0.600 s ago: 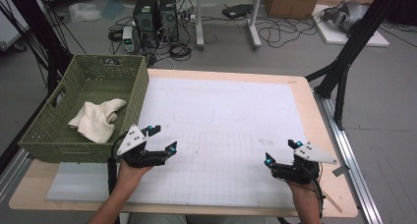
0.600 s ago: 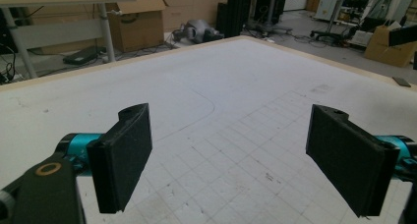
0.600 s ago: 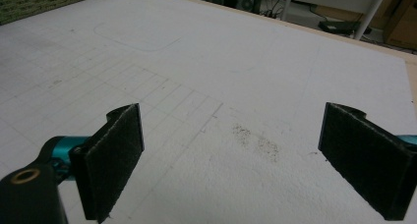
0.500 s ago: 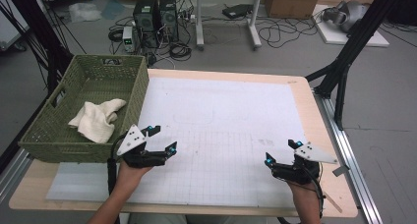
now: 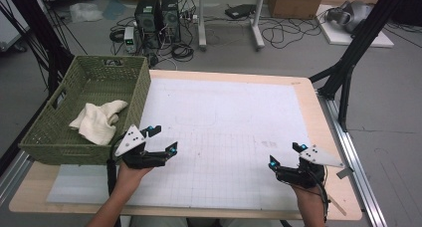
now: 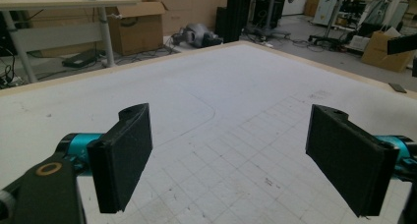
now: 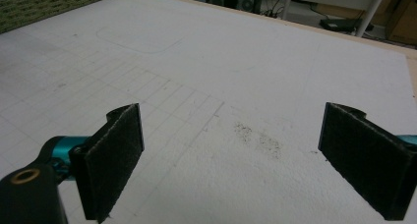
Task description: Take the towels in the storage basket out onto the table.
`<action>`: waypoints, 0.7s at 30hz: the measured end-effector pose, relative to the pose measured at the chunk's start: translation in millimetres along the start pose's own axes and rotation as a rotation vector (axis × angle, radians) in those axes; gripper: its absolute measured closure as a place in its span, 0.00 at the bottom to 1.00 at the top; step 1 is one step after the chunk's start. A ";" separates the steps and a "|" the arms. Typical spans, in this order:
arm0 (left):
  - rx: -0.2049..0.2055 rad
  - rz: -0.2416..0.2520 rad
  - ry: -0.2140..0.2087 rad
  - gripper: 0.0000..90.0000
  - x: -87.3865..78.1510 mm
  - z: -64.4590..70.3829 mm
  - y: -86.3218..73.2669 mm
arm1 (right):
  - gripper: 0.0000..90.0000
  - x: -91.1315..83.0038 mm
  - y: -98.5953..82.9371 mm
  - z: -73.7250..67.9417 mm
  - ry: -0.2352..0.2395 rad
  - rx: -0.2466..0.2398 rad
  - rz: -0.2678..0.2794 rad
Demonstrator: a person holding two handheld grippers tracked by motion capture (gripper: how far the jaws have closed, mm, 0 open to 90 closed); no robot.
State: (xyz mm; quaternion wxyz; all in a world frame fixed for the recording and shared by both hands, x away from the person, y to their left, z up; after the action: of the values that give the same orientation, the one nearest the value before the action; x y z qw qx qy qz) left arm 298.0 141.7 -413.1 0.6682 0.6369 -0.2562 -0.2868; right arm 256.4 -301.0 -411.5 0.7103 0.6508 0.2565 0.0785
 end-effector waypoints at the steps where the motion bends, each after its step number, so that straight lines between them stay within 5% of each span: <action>1: 0.001 -0.002 -0.002 0.20 -0.2 0.6 0.1 | 0.10 -0.8 -0.1 0.1 -0.001 0.005 0.001; 8: 0.010 0.002 -0.013 0.21 -2.4 2.0 10.3 | 0.10 2.3 1.3 0.0 0.021 0.007 -0.001; 15: -0.006 0.030 -0.052 0.22 -12.9 -4.2 36.7 | 0.10 3.6 1.7 -2.4 0.042 0.012 -0.011; 21: 0.023 0.032 -0.059 0.21 -22.2 -12.8 59.1 | 0.10 2.7 3.3 -4.5 0.040 -0.002 -0.007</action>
State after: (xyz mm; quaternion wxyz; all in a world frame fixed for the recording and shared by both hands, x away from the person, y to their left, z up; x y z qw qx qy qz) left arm 294.7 167.9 -354.3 0.6575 0.6317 -0.2892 -0.2916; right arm 257.4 -295.4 -409.2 0.7060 0.6474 0.2727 0.0894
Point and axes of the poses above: each handheld gripper's, and its own axes: x roughly forward along the jaws, y roughly out of its top, z roughly to its right, the point moved 2 cm from there along x, roughly forward along the jaws, and after that the axes turned 9 degrees about z, right-handed, at the moved point
